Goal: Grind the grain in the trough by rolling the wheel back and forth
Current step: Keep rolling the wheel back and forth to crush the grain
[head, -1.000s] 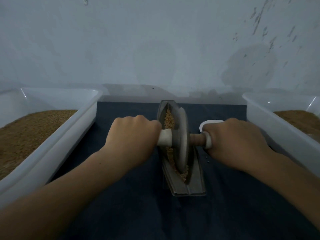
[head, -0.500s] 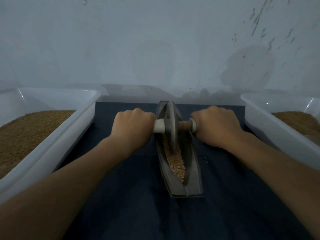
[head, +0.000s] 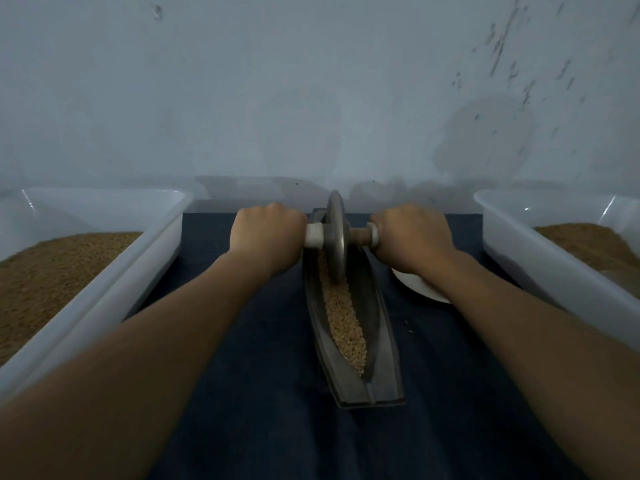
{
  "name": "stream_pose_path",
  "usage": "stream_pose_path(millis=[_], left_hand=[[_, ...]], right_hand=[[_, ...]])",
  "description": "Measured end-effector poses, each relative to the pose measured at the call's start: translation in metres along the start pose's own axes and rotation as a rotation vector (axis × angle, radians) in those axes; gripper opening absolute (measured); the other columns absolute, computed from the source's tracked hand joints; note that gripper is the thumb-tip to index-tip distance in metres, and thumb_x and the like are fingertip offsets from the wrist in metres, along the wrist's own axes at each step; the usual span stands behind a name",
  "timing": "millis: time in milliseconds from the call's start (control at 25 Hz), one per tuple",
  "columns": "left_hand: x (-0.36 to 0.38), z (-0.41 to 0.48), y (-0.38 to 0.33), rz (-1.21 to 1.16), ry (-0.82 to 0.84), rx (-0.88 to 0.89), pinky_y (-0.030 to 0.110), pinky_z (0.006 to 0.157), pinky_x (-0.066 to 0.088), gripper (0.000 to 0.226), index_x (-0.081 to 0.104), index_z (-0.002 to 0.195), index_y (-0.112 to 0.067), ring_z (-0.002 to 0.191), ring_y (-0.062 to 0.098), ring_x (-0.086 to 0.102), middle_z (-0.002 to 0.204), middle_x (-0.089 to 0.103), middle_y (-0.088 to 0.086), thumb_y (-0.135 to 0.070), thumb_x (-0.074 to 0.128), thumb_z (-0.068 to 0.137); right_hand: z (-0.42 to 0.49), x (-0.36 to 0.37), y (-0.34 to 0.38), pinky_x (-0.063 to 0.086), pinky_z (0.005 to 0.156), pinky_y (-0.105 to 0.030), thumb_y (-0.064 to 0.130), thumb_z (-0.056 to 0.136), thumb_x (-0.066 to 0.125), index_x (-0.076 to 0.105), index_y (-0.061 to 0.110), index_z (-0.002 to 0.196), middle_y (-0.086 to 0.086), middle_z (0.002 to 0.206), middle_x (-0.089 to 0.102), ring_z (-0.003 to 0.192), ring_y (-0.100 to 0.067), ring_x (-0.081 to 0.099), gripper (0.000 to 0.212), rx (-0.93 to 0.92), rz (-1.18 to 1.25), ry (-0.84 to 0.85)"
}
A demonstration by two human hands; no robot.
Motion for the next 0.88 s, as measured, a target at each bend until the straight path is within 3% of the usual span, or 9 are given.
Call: stream_pose_path(millis=[120, 240, 360, 440, 520, 600, 680, 800, 880], left_hand=[[-0.011, -0.016, -0.005, 0.012, -0.029, 0.067, 0.034, 0.054, 0.035, 0.010, 0.062, 0.096, -0.024, 0.064, 0.024, 0.050, 0.075, 0.049, 0.000, -0.026, 0.062, 0.086], [-0.027, -0.061, -0.011, 0.039, -0.140, 0.154, 0.027, 0.045, 0.019, 0.024, 0.051, 0.079, -0.026, 0.050, 0.019, 0.030, 0.059, 0.024, -0.005, -0.031, 0.073, 0.074], [-0.041, -0.083, -0.007, 0.041, -0.217, 0.160, 0.021, 0.046, 0.004, 0.037, 0.050, 0.068, -0.028, 0.044, 0.013, 0.008, 0.056, 0.009, -0.008, -0.036, 0.084, 0.056], [-0.025, -0.074, -0.008, 0.065, -0.124, 0.109, 0.024, 0.045, 0.007, 0.036, 0.043, 0.072, -0.029, 0.044, 0.013, 0.010, 0.056, 0.017, -0.007, -0.036, 0.078, 0.067], [-0.009, -0.049, -0.008, 0.049, -0.129, 0.055, 0.028, 0.046, 0.019, 0.026, 0.043, 0.077, -0.027, 0.046, 0.016, 0.028, 0.060, 0.028, -0.006, -0.031, 0.068, 0.079], [-0.001, -0.021, -0.005, 0.014, -0.115, 0.001, 0.033, 0.052, 0.031, 0.007, 0.057, 0.086, -0.021, 0.060, 0.025, 0.053, 0.068, 0.045, -0.003, -0.025, 0.062, 0.085], [0.001, -0.005, -0.001, 0.002, -0.059, -0.022, 0.034, 0.056, 0.035, 0.009, 0.064, 0.095, -0.021, 0.073, 0.029, 0.062, 0.080, 0.059, 0.003, -0.023, 0.059, 0.088], [-0.008, -0.025, -0.004, -0.007, -0.071, 0.034, 0.033, 0.051, 0.031, 0.009, 0.056, 0.086, -0.022, 0.058, 0.024, 0.046, 0.067, 0.041, -0.002, -0.026, 0.064, 0.084], [-0.022, -0.058, -0.010, 0.028, -0.168, 0.109, 0.026, 0.045, 0.016, 0.034, 0.041, 0.074, -0.025, 0.046, 0.017, 0.023, 0.058, 0.023, -0.005, -0.028, 0.074, 0.072]], right_hand=[[-0.024, -0.006, -0.002, 0.037, 0.056, -0.030, 0.042, 0.087, 0.057, 0.045, 0.030, 0.069, 0.006, 0.073, 0.054, 0.069, -0.023, 0.056, 0.024, -0.022, 0.033, 0.033], [-0.078, -0.024, -0.002, 0.018, 0.045, -0.022, 0.043, 0.077, 0.054, 0.037, 0.031, 0.062, 0.013, 0.056, 0.038, 0.048, -0.007, 0.035, 0.026, -0.084, -0.012, -0.069], [-0.099, -0.047, -0.001, 0.005, 0.045, -0.017, 0.045, 0.066, 0.048, 0.029, 0.032, 0.058, 0.014, 0.047, 0.020, 0.041, 0.001, 0.017, 0.025, -0.130, -0.061, -0.177], [-0.088, -0.036, -0.001, 0.011, 0.045, -0.018, 0.044, 0.071, 0.057, 0.031, 0.033, 0.057, 0.014, 0.049, 0.029, 0.042, -0.003, 0.026, 0.031, -0.121, -0.077, -0.090], [-0.058, -0.019, -0.002, 0.018, 0.047, -0.022, 0.043, 0.080, 0.061, 0.038, 0.031, 0.060, 0.012, 0.058, 0.041, 0.048, -0.010, 0.037, 0.033, -0.076, -0.060, -0.057], [-0.021, -0.007, -0.001, 0.028, 0.050, -0.026, 0.041, 0.086, 0.060, 0.047, 0.028, 0.065, 0.007, 0.067, 0.050, 0.059, -0.018, 0.047, 0.028, -0.021, -0.008, -0.005], [-0.001, -0.005, 0.001, 0.033, 0.052, -0.027, 0.039, 0.088, 0.059, 0.051, 0.027, 0.067, 0.004, 0.071, 0.054, 0.063, -0.020, 0.051, 0.026, -0.011, -0.016, 0.016], [-0.025, -0.012, -0.003, 0.027, 0.049, -0.026, 0.040, 0.084, 0.062, 0.051, 0.030, 0.067, 0.007, 0.069, 0.052, 0.062, -0.017, 0.050, 0.022, -0.018, 0.007, 0.053], [-0.065, -0.020, -0.005, 0.020, 0.046, -0.022, 0.041, 0.077, 0.060, 0.044, 0.033, 0.062, 0.013, 0.060, 0.046, 0.052, -0.009, 0.043, 0.023, -0.061, -0.019, 0.026]])
Point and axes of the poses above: each hand's wrist, its own z-axis towards the middle knuckle, its own x-axis out of the palm, y = z × x, the point moved 5 cm from there along z, towards the middle knuckle
